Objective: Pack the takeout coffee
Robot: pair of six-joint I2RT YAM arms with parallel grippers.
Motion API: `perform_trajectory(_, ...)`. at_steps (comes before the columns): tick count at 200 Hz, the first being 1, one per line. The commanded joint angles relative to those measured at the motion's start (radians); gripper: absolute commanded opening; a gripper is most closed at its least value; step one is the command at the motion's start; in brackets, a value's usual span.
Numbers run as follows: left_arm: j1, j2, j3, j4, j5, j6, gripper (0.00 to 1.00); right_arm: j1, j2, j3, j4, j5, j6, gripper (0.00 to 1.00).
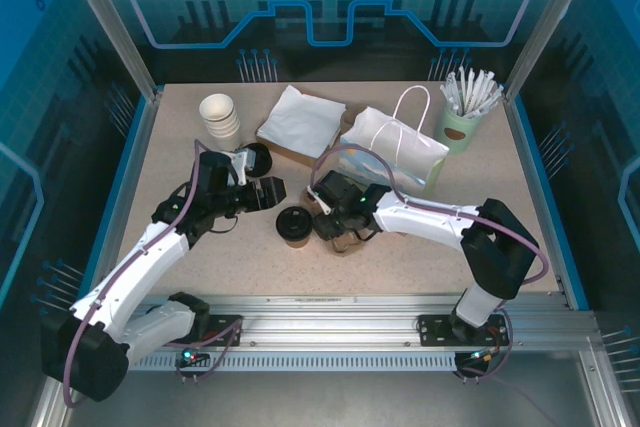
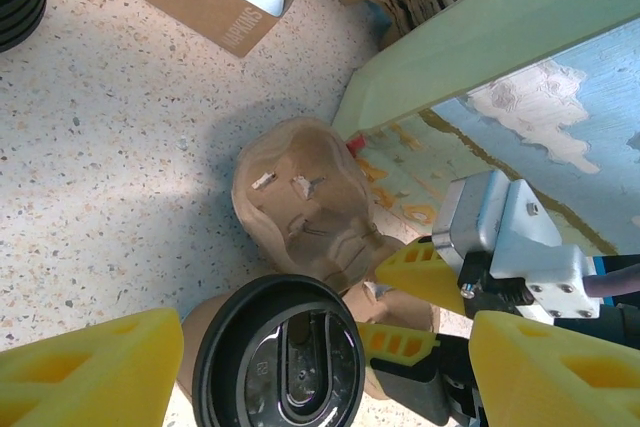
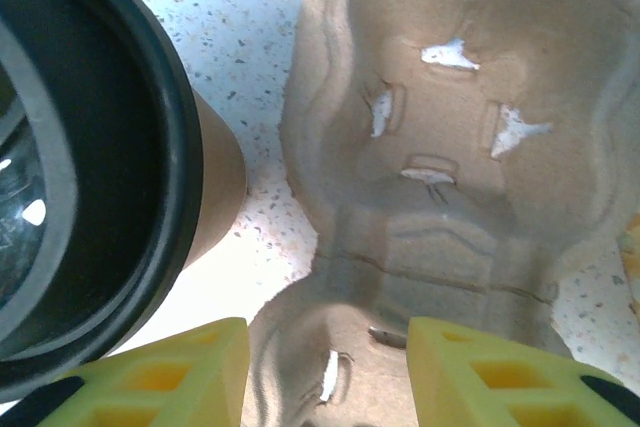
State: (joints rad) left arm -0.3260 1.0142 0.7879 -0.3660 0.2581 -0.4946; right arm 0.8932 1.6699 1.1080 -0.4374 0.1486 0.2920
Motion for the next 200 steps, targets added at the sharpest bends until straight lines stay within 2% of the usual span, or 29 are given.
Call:
perform_trajectory(1,0.007,-0.012,-0.012,0.028,-0.004,0.022,0.77,0.001,0.017,0.032,0.029,-0.041,0.006,0.46)
perform_trajectory(78,0.007,-0.011,-0.011,0.045,0.009,0.018,0.77,-0.06,-0.018,0.039,-0.094,-0.008,-0.003,0.51)
perform_trajectory(200,0.006,-0.008,-0.009,0.047,0.039,0.026,0.77,-0.066,0.143,0.209,-0.229,0.029,0.081,0.51)
